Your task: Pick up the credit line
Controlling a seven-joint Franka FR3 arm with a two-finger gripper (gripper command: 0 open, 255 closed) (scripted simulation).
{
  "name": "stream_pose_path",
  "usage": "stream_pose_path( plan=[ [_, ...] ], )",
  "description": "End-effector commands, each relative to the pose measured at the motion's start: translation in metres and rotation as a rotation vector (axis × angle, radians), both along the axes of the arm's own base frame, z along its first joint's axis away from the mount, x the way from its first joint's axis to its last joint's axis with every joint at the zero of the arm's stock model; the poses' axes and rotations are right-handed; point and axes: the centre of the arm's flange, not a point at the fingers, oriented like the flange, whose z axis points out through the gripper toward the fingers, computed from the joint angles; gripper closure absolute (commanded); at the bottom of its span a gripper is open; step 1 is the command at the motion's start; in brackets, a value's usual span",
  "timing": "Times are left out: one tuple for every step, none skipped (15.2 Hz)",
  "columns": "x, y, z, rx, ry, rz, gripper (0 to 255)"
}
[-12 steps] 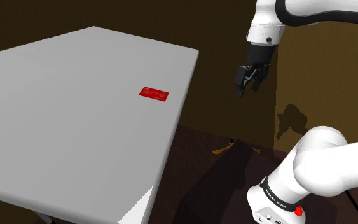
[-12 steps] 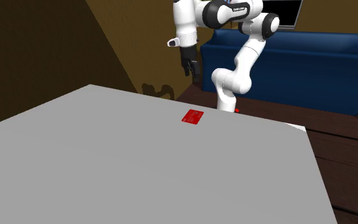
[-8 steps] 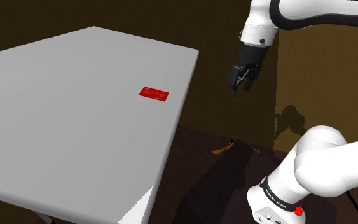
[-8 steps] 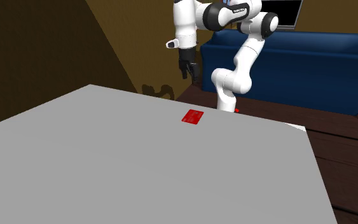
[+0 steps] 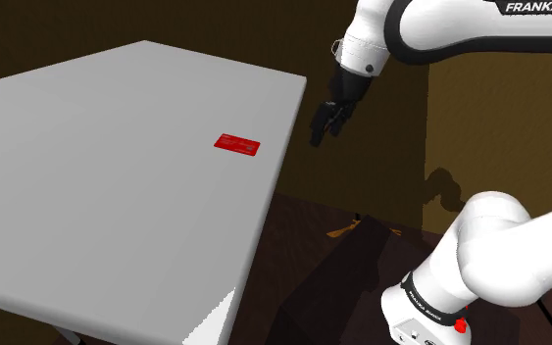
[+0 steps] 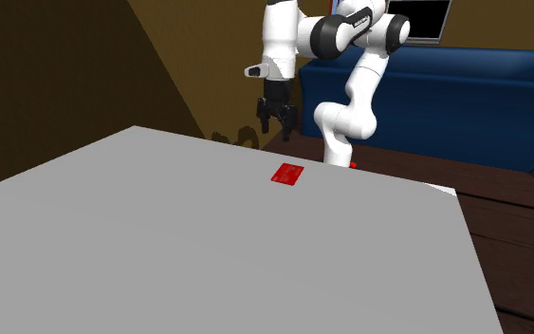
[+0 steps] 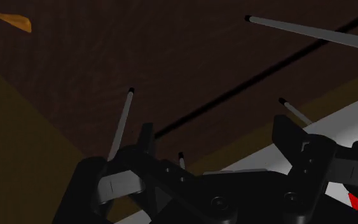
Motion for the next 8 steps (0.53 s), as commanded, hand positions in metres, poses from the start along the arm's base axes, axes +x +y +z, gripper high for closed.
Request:
stream_pose_path(
  plan=[
    [0.012,0.014,0.0,0.013,-0.057,0.054,0],
    [0.017,0.023,0.0,0.019,-0.084,0.08,0],
    [0.022,0.031,0.0,0.025,-0.11,0.106,0],
    [0.026,0.04,0.001,0.031,-0.137,0.133,0],
    [0.031,0.049,0.001,0.037,-0.164,0.159,0],
    [0.035,0.057,0.002,0.043,-0.19,0.185,0],
    [0.038,0.066,0.003,0.049,-0.217,0.211,0],
    [0.042,0.075,0.004,0.055,-0.243,0.238,0]
  ],
)
